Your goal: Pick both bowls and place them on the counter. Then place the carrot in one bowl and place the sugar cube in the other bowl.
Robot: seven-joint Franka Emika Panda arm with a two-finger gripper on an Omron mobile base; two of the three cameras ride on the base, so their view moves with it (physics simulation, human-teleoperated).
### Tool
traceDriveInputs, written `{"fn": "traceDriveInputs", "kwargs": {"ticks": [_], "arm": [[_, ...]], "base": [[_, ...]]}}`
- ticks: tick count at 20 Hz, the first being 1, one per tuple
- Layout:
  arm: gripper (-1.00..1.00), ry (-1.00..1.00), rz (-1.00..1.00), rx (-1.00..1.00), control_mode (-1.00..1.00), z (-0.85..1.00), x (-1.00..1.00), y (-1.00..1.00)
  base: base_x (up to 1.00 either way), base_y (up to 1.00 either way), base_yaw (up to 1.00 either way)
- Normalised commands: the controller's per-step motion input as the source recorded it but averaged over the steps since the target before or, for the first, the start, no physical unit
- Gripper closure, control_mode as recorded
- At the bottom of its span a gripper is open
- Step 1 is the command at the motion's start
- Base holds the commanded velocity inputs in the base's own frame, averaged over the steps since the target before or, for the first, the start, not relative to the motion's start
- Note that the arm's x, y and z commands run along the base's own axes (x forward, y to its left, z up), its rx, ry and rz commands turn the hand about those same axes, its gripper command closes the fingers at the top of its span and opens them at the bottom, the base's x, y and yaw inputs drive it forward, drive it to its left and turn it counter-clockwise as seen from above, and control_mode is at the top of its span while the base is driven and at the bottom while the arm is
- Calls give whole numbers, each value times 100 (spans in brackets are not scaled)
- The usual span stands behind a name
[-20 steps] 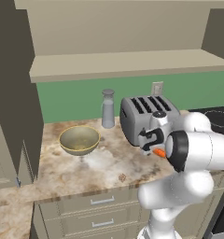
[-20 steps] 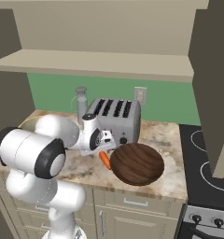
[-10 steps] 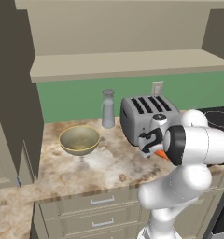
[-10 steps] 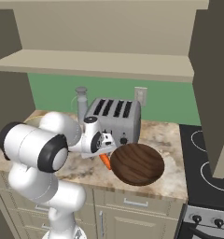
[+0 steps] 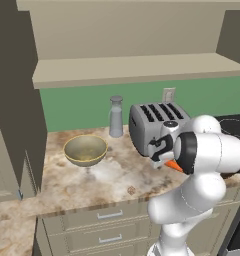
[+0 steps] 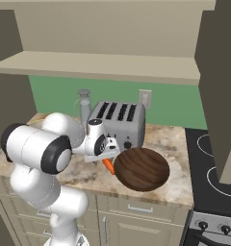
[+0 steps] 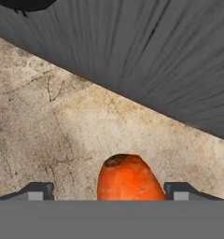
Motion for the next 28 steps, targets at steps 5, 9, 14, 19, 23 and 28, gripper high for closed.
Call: {"fn": "traceDriveInputs", "kwargs": {"ticks": [5, 9, 14, 19, 23, 28], "arm": [[100, 4, 2, 0, -100, -22, 0, 2], [100, 0, 1, 0, -100, -7, 0, 10], [100, 0, 0, 0, -100, 1, 0, 15], [100, 0, 0, 0, -100, 7, 1, 18], [100, 0, 0, 0, -100, 22, 0, 17], [100, 3, 0, 0, -100, 34, 0, 1]], "base": [[0, 0, 0], [0, 0, 0], [0, 0, 0], [0, 0, 0], [0, 0, 0], [0, 0, 0]]}}
